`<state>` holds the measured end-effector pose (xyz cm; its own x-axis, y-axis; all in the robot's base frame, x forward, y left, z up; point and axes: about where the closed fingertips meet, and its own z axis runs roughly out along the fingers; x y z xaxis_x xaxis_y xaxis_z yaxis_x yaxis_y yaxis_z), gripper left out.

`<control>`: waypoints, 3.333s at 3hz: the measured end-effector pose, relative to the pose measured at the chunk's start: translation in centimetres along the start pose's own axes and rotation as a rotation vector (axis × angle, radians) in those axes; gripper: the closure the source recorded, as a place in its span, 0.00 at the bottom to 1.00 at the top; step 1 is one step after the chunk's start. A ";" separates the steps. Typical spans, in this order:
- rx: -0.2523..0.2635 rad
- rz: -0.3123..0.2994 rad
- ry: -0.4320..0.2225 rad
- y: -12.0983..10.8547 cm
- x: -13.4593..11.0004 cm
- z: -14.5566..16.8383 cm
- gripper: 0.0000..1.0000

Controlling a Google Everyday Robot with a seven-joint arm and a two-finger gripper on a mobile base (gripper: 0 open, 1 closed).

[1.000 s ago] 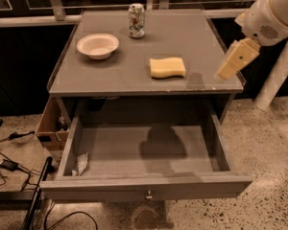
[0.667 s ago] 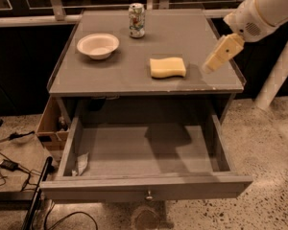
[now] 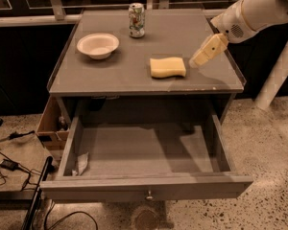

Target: Place sponge into top drawer

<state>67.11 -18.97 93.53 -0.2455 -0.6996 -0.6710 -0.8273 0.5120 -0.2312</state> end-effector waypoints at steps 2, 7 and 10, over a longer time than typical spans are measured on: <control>-0.029 0.028 -0.023 0.8 1.1 2.0 0.00; -0.114 0.038 -0.153 3.3 0.3 11.3 0.00; -0.142 0.048 -0.130 3.6 0.5 13.6 0.29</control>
Offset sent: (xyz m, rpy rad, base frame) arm 0.0014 0.0121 -0.0439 0.1009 0.0343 0.0017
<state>70.90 -10.70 82.73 -0.2267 -0.6014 -0.7661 -0.8814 0.4614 -0.1014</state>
